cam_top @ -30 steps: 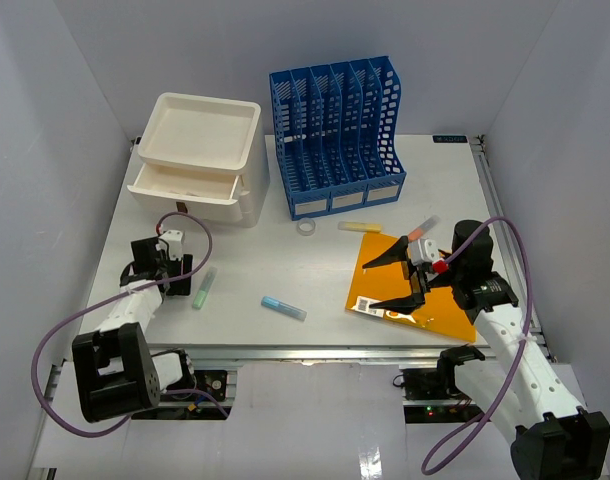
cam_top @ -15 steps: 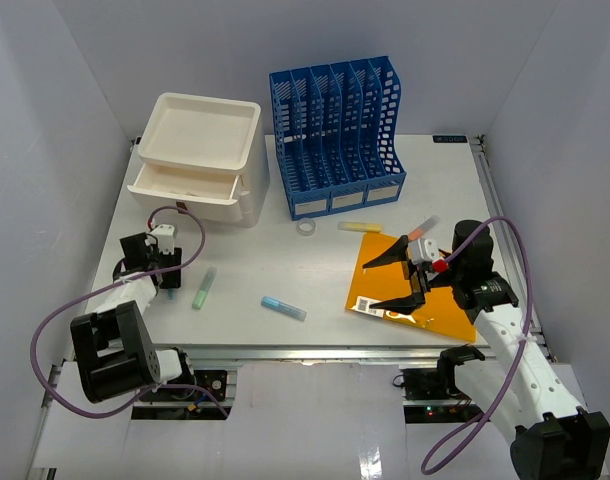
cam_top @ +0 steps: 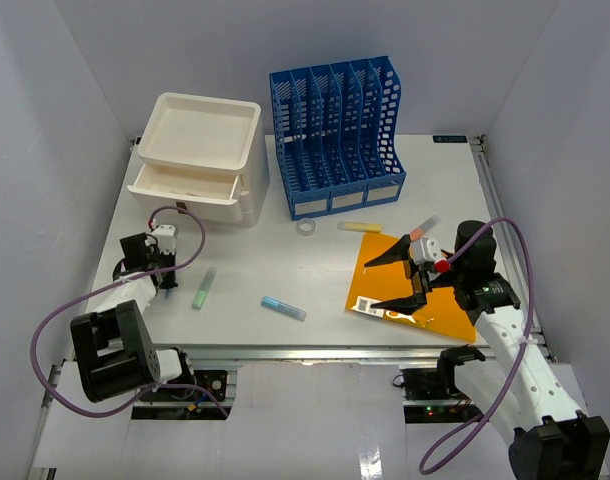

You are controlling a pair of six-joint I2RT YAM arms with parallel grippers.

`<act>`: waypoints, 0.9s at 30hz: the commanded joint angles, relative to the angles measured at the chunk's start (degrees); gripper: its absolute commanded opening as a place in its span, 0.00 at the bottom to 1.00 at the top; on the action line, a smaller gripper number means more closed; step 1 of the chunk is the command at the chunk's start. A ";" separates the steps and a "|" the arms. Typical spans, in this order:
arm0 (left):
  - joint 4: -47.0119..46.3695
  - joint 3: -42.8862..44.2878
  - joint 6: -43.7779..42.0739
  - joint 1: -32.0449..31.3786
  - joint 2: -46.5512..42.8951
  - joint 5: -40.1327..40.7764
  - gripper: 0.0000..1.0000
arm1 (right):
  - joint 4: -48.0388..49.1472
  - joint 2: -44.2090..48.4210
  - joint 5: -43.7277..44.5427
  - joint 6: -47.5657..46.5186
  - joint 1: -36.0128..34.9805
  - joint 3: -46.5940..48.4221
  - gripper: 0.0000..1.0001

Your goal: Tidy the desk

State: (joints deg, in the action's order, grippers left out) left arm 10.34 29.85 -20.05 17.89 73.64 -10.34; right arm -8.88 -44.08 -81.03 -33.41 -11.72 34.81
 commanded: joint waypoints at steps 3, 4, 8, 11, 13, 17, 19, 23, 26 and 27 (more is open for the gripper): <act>4.73 2.45 1.49 0.48 -3.99 -4.14 0.13 | 1.29 0.75 -1.53 0.27 0.47 0.35 0.89; 5.23 3.40 2.29 0.48 -4.94 -5.20 0.12 | 1.25 0.75 -1.57 0.27 0.47 0.35 0.89; 7.12 6.95 7.76 0.20 -10.12 -8.48 0.06 | 1.32 0.83 -1.55 0.27 0.55 0.28 0.90; 9.43 9.69 12.70 0.13 -12.59 -10.70 0.05 | 1.32 0.69 -1.41 0.27 0.56 0.28 0.90; 12.90 11.49 15.26 0.13 -14.86 -12.08 0.05 | 1.41 0.75 -1.32 0.27 0.64 0.26 0.90; 17.59 14.87 23.35 0.13 -17.11 -13.21 0.03 | 1.32 0.55 -1.31 0.37 0.84 0.26 0.90; 20.72 16.75 25.95 0.13 -17.05 -14.45 0.00 | 1.32 0.34 -1.24 0.44 0.98 0.26 0.90; 23.67 22.07 31.28 0.22 -16.34 -18.54 0.00 | 1.41 0.31 -1.24 0.45 1.52 0.26 0.90; 24.89 24.18 34.06 0.22 -15.29 -21.62 0.00 | 1.41 0.31 -1.28 0.45 2.19 0.09 0.90; 24.41 23.61 35.64 0.22 -15.51 -22.93 0.00 | 1.43 0.33 -1.32 0.47 2.39 0.09 0.90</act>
State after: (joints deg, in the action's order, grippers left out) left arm 32.15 50.90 8.21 17.91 58.10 -26.58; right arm -8.88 -43.86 -81.19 -33.39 -10.27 34.81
